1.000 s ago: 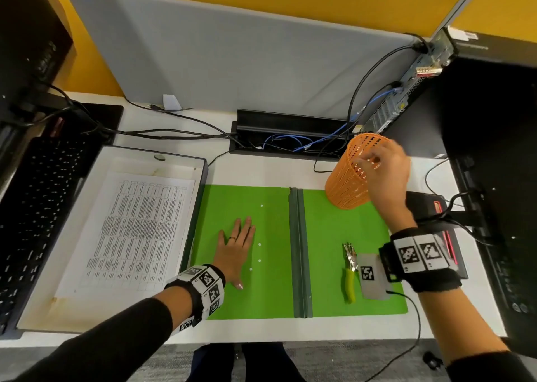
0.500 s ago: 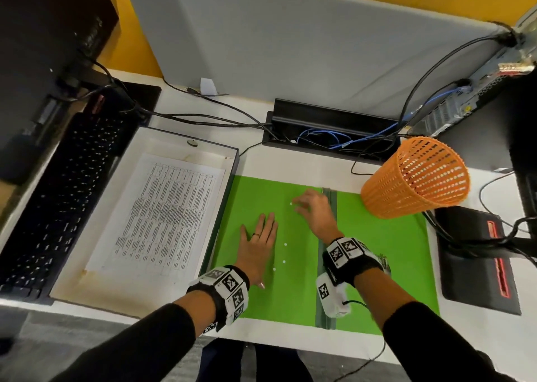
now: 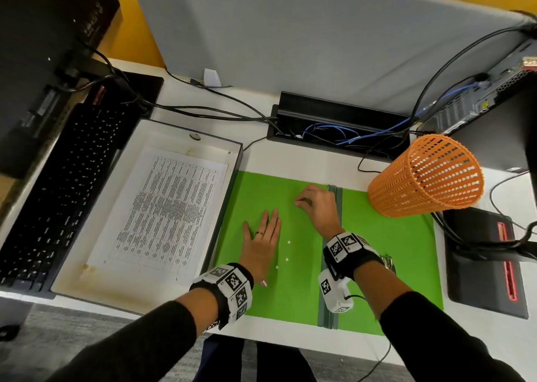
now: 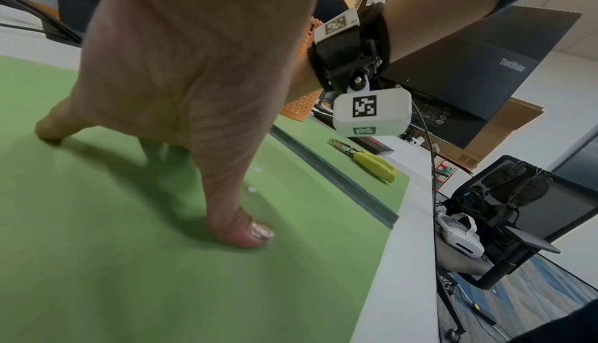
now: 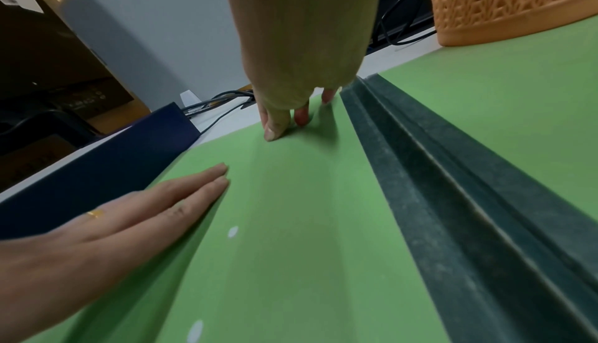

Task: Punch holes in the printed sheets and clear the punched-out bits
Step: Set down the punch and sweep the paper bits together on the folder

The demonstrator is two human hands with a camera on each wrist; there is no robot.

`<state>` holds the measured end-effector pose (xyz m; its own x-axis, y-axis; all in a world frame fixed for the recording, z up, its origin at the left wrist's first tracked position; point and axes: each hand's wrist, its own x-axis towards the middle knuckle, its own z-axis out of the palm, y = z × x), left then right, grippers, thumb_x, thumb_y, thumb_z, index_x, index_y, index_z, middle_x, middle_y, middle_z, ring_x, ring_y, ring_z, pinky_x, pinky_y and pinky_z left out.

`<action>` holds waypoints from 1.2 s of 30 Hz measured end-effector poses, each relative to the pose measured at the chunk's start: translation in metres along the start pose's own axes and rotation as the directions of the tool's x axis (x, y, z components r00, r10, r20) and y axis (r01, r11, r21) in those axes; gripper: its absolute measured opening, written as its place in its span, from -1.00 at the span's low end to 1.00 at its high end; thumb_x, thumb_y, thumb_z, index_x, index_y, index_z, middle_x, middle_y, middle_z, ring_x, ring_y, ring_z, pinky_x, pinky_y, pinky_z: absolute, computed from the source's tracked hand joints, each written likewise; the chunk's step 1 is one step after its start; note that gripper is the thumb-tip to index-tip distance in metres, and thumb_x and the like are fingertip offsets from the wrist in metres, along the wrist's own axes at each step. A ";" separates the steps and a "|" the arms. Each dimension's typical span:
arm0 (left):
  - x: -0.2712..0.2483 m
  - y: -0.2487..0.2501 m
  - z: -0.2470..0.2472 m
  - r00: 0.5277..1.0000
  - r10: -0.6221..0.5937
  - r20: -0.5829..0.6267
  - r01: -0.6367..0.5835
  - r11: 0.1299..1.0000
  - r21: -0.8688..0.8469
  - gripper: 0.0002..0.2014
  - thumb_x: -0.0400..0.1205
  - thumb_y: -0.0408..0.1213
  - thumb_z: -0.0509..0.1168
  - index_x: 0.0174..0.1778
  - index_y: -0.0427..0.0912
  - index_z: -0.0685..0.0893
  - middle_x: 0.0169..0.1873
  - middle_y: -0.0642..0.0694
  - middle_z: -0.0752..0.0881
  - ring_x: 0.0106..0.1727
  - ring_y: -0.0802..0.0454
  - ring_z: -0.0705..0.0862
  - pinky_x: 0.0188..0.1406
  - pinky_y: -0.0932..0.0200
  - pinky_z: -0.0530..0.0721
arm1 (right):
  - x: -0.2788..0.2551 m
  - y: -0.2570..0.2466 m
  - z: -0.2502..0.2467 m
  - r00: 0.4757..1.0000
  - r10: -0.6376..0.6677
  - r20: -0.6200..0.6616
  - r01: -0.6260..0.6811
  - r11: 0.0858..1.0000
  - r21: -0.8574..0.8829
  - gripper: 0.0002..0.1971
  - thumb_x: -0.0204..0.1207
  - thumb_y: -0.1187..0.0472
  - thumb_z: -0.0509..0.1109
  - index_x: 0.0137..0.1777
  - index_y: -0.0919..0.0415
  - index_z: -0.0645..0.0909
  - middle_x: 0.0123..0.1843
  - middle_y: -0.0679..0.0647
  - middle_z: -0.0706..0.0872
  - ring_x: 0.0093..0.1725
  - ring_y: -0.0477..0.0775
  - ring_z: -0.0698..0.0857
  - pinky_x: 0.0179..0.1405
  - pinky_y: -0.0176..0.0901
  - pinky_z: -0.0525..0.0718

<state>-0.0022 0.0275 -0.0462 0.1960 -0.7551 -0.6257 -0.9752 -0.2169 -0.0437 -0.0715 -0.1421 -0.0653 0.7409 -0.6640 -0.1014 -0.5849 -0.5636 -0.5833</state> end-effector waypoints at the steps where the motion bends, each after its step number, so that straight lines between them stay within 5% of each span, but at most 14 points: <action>1: 0.000 0.000 0.000 1.000 0.000 0.002 0.000 1.000 -0.003 0.44 0.20 0.12 0.58 0.56 -0.36 -0.44 0.58 -0.30 -0.46 0.63 -0.30 -0.33 0.53 -0.47 0.01 | 0.001 -0.001 0.001 1.000 0.006 -0.003 -0.006 1.000 -0.002 -0.96 0.36 0.22 0.52 -0.23 0.17 0.76 -0.24 0.02 0.74 -0.29 0.04 0.67 -0.11 0.26 0.66; 10: -0.001 0.001 -0.004 1.000 -0.011 0.024 0.011 1.000 -0.005 0.44 0.22 0.10 0.59 0.54 -0.35 -0.47 0.57 -0.29 -0.48 0.62 -0.29 -0.37 0.54 -0.46 0.00 | 0.002 -0.009 0.003 0.999 -0.035 0.017 0.037 0.988 -0.152 -0.90 0.39 0.38 0.46 -0.34 0.26 0.66 -0.26 0.09 0.69 -0.23 0.12 0.65 -0.13 0.12 0.62; 14: -0.002 0.002 -0.005 1.000 -0.010 0.024 0.010 1.000 -0.004 0.43 0.23 0.09 0.58 0.55 -0.35 -0.46 0.57 -0.29 -0.47 0.62 -0.30 -0.35 0.54 -0.45 0.02 | -0.002 -0.017 0.003 0.998 -0.046 0.032 0.052 0.966 -0.253 -0.80 0.35 0.62 0.30 -0.23 0.32 0.62 -0.12 0.18 0.65 -0.06 0.18 0.60 -0.11 -0.03 0.35; 18: -0.003 0.002 -0.006 1.000 -0.014 0.024 0.014 1.000 0.001 0.42 0.23 0.08 0.58 0.56 -0.35 -0.45 0.58 -0.28 -0.46 0.63 -0.29 -0.35 0.55 -0.45 0.02 | -0.005 -0.024 0.003 0.997 -0.006 0.082 0.035 0.932 -0.361 -0.62 0.33 0.68 0.19 0.08 0.36 0.54 0.19 0.26 0.57 0.20 0.21 0.50 0.13 0.14 0.41; 23: -0.005 0.003 -0.011 0.999 -0.024 0.047 0.024 1.000 0.001 0.36 0.29 0.06 0.55 0.57 -0.33 -0.44 0.58 -0.27 -0.46 0.63 -0.27 -0.33 0.56 -0.41 0.03 | -0.006 -0.025 -0.006 0.992 0.058 0.114 -0.007 0.914 -0.405 -0.61 0.33 0.68 0.19 0.09 0.34 0.51 0.20 0.22 0.52 0.22 0.20 0.45 0.29 0.28 0.38; 30: -0.007 0.009 -0.032 0.997 -0.035 0.071 0.034 0.999 0.006 0.02 0.60 -0.11 0.34 0.60 -0.34 -0.37 0.60 -0.29 -0.40 0.65 -0.27 -0.27 0.57 -0.34 0.11 | -0.010 -0.031 -0.041 1.000 -0.023 -0.018 0.015 0.936 -0.351 -0.59 0.26 0.68 0.16 0.00 0.27 0.53 0.08 0.19 0.58 0.10 0.21 0.52 0.01 -0.01 0.40; 34: -0.002 0.010 -0.046 0.996 -0.012 0.094 0.008 0.999 0.048 0.05 0.57 -0.09 0.36 0.60 -0.33 -0.37 0.60 -0.28 -0.40 0.65 -0.25 -0.26 0.58 -0.32 0.12 | -0.008 -0.046 -0.080 0.982 -0.092 -0.162 0.054 0.972 -0.229 -0.64 0.23 0.70 0.17 -0.14 0.29 0.52 -0.09 0.17 0.52 -0.12 0.15 0.46 -0.22 -0.10 0.28; 36: 0.001 0.012 -0.052 0.995 -0.007 0.097 -0.003 0.994 0.107 0.10 0.53 -0.04 0.39 0.60 -0.33 -0.37 0.60 -0.28 -0.40 0.66 -0.25 -0.25 0.58 -0.29 0.16 | -0.009 -0.049 -0.107 0.965 -0.097 -0.243 0.050 0.980 -0.194 -0.69 0.28 0.67 0.18 -0.14 0.29 0.51 -0.10 0.17 0.50 -0.14 0.10 0.43 -0.22 -0.04 0.37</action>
<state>-0.0080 -0.0080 -0.0074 0.1919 -0.6902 -0.6977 -0.9813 -0.1470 -0.1245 -0.0853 -0.1610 0.0507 0.6915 -0.7057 0.1546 -0.6005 -0.6804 -0.4201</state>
